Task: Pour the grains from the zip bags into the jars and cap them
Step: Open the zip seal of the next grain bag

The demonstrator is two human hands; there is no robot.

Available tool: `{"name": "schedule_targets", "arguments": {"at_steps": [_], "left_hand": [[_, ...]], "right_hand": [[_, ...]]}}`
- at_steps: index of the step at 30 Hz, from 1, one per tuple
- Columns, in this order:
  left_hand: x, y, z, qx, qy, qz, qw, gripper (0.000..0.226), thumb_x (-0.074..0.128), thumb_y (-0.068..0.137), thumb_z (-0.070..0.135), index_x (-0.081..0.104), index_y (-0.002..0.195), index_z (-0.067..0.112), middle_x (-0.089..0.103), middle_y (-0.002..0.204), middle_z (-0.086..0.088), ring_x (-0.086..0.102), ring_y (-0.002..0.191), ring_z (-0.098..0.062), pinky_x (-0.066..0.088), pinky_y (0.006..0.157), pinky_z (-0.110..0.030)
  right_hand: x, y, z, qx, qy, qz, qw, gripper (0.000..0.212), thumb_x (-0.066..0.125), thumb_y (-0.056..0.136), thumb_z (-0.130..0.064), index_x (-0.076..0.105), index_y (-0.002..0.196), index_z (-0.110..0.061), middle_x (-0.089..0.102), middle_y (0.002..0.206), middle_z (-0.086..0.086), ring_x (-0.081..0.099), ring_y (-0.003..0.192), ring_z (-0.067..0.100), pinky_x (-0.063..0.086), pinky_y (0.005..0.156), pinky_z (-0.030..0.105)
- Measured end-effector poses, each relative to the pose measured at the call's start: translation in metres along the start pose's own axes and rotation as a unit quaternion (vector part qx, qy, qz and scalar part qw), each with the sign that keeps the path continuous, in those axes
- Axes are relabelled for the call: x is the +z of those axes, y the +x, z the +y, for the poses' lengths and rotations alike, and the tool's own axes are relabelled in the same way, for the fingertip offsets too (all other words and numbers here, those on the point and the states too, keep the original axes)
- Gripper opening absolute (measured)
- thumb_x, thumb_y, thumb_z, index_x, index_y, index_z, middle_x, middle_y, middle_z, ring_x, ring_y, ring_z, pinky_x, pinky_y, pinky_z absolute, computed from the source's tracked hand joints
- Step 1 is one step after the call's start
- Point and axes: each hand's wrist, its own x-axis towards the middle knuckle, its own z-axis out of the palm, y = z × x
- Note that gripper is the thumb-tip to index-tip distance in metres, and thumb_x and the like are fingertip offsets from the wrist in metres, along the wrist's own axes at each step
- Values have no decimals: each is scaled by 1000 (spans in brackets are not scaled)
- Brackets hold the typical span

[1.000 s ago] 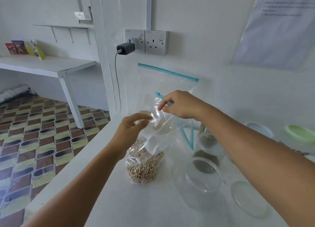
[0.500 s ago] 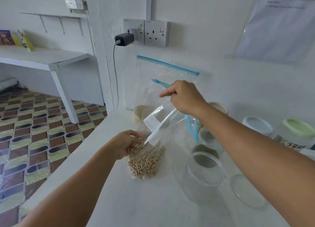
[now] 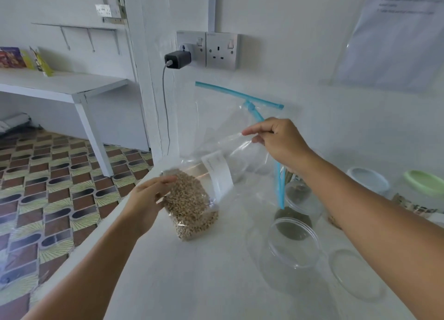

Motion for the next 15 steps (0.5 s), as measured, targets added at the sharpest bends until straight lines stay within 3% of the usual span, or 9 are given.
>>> {"name": "schedule_targets", "arguments": {"at_steps": [2,4,7,10,13,15], "left_hand": [[0,4,-4,-32,-13,-16,999,27,54,101,0,81,106,7,73,118,-9,62,112,-30,47,104,-45],[3,10,-4,-60,-31,-34,997,26,55,101,1,79,110,6,71,108,-9,64,96,-25,52,86,-36],[8,18,-4,-99,-9,-49,994,25,62,99,2,79,115,10,65,95,-11,50,70,-14,44,66,-27],[16,24,-5,-77,10,9,997,23,70,92,-4,84,98,14,64,89,-7,45,67,-12,37,60,-25],[18,24,8,5,-12,48,999,27,71,92,-3,81,100,20,74,93,5,52,82,-12,39,76,-26],[15,22,22,61,-33,67,995,29,72,91,-3,81,98,24,77,104,7,58,100,-12,36,95,-31]], "right_hand": [[5,-6,5,-6,-28,-17,999,55,47,100,7,82,91,-35,69,104,-12,72,93,8,57,100,35],[9,-7,8,-15,-47,-22,999,56,45,98,9,82,93,-33,68,101,-11,71,91,7,56,99,33],[9,-6,10,-20,-54,-18,998,55,45,96,9,83,96,-30,70,99,-7,70,91,10,55,100,35],[6,-4,7,-24,-51,-3,998,51,45,97,8,82,99,-27,71,97,-9,70,88,7,55,95,27],[-1,-4,1,-35,-31,33,998,51,47,98,7,81,97,-31,67,91,-15,68,84,2,48,83,14],[-7,-3,-1,-36,4,58,998,50,47,99,7,81,100,-30,68,94,-14,69,87,4,52,87,20]]}}
